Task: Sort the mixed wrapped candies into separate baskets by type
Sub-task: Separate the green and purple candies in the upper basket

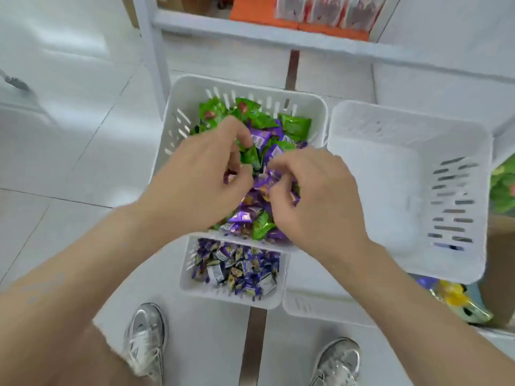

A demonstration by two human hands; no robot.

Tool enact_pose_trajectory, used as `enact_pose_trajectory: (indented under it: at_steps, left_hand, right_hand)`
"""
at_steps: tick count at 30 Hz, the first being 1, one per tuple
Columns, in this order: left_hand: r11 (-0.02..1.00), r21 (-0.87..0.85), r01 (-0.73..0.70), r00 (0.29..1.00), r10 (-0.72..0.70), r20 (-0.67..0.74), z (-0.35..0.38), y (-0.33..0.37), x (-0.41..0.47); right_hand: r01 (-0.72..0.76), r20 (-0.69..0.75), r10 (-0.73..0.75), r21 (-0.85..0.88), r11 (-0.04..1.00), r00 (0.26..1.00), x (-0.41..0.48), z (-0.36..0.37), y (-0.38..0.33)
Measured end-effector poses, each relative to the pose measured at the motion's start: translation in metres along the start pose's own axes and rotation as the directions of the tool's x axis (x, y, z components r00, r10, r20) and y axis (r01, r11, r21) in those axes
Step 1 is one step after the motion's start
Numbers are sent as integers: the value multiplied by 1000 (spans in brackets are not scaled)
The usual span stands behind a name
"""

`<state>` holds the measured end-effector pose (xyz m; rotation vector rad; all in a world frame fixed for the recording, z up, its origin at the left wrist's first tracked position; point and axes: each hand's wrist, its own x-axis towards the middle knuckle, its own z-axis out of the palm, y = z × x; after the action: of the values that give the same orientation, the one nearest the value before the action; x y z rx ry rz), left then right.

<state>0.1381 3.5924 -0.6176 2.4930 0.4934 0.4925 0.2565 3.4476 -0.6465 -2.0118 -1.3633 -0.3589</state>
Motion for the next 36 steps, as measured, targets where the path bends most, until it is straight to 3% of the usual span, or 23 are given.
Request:
enact_pose_trajectory:
  at_steps: [6, 10, 12, 16, 21, 25, 30, 33, 36]
  left_hand:
    - [983, 160, -86, 994, 96, -58, -14, 10, -33]
    - [992, 114, 50, 996, -41, -81, -29, 20, -64]
    - [989, 132, 71, 997, -72, 7, -35, 30, -77]
    - [976, 216, -35, 966, -22, 258, -47, 52, -88]
    - [872, 457, -177, 970, 74, 233, -32, 35, -59]
    - [839, 507, -195, 944, 19, 331, -14, 16, -21]
    - [876, 455, -162, 918, -36, 395, -11, -22, 13]
    - [911, 369, -184, 931, 41, 363, -5, -32, 31]
    - [897, 369, -242, 935, 115, 335, 6, -41, 38]
  right_hand:
    - [9, 65, -2, -109, 994, 998, -20, -21, -21]
    - [-154, 88, 163, -95, 983, 983, -37, -56, -21]
    - [-187, 109, 195, -77, 979, 975, -46, -74, -27]
    - [-188, 138, 194, -58, 980, 971, -51, -101, -47]
    - [-247, 164, 272, -159, 956, 948, -31, -80, -39]
    - [-236, 308, 323, -285, 929, 895, -11, -50, -13]
    - [-33, 540, 143, -209, 977, 829, 13, -17, 3]
    - [-14, 590, 189, -289, 957, 785, 27, 4, 5]
    - [-28, 560, 193, -290, 957, 805, 32, 12, 5]
